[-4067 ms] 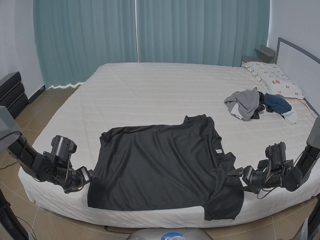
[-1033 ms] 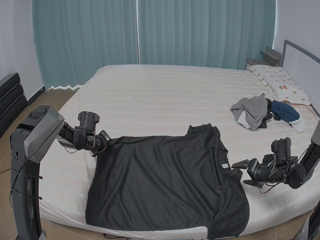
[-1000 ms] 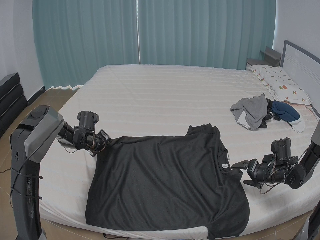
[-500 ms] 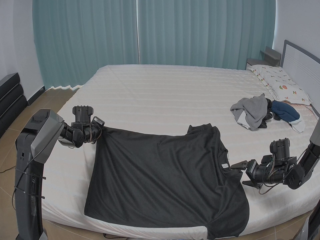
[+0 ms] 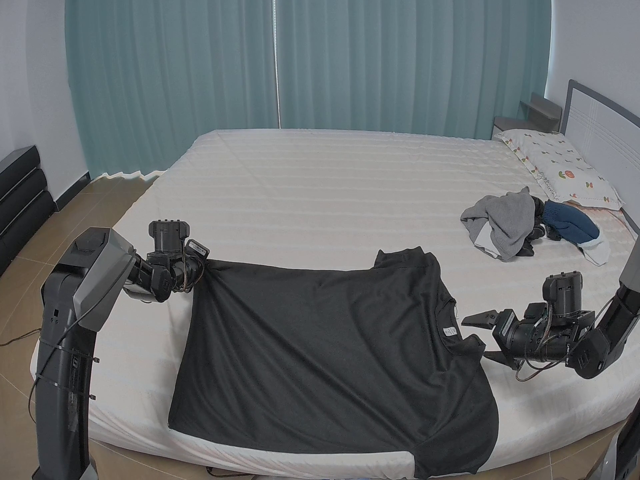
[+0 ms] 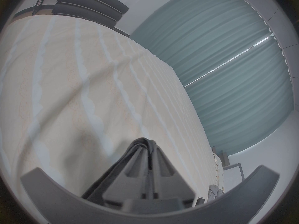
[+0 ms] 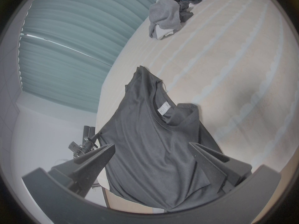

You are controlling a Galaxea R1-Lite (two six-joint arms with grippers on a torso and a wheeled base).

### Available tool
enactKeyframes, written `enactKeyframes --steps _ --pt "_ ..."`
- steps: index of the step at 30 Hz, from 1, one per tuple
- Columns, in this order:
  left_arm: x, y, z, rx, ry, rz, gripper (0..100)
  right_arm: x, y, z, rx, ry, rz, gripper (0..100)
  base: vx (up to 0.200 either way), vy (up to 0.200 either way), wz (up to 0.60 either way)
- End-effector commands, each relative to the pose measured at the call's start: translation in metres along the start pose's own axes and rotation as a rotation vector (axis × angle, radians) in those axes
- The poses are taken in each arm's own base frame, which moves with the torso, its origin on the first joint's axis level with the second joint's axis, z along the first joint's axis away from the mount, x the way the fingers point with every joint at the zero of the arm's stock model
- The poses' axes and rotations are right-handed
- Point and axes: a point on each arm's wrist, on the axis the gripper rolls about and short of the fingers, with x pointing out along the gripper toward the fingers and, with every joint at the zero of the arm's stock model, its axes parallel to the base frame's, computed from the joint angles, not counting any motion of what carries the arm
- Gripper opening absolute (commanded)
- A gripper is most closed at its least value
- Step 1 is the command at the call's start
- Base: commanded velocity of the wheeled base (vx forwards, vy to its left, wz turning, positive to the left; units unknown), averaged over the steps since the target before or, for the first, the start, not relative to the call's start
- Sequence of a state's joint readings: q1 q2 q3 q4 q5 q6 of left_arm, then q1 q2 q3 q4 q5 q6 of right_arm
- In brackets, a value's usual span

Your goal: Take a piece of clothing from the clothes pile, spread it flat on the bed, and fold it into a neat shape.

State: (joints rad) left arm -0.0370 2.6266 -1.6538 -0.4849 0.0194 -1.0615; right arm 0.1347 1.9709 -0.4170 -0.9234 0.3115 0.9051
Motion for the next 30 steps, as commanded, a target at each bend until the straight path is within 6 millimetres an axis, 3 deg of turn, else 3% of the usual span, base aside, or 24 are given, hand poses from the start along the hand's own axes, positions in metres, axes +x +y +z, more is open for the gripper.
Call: enactKeyframes --steps 1,3,7,14,15,16,20,23,30 --pt "0.001 0.001 0.0 -0.002 -0.002 0.003 100 0.005 -0.004 0.0 0.004 -0.001 -0.006 100 0.0 0.0 0.0" --pt "0.001 0.002 0.001 -0.003 -0.002 0.004 100 0.008 -0.004 0.001 0.001 -0.006 0.001 100 0.0 0.0 0.0" --pt "-0.001 0.004 0.0 -0.005 0.014 0.013 100 0.033 -0.002 0.015 -0.019 -0.05 0.016 100 0.0 0.0 0.0" --pt "-0.003 0.008 -0.002 -0.005 0.025 0.032 100 0.102 -0.006 0.062 -0.062 -0.121 -0.01 100 0.0 0.0 0.0" --pt "-0.003 0.008 -0.002 -0.005 0.025 0.032 100 0.104 -0.006 0.062 -0.063 -0.12 -0.012 100 0.0 0.0 0.0" --pt "-0.004 0.009 -0.002 -0.005 0.025 0.033 100 0.119 -0.008 0.071 -0.071 -0.118 -0.021 100 0.0 0.0 0.0" --pt "-0.004 0.009 -0.003 -0.005 0.027 0.036 100 0.152 -0.013 0.083 -0.074 -0.092 -0.055 100 0.0 0.0 0.0" --pt "-0.004 0.009 -0.003 -0.005 0.027 0.036 100 0.169 -0.016 0.088 -0.08 -0.088 -0.065 100 0.0 0.0 0.0" --pt "-0.003 0.01 -0.003 -0.005 0.026 0.035 100 0.188 -0.014 0.09 -0.104 -0.121 -0.062 100 0.0 0.0 0.0"
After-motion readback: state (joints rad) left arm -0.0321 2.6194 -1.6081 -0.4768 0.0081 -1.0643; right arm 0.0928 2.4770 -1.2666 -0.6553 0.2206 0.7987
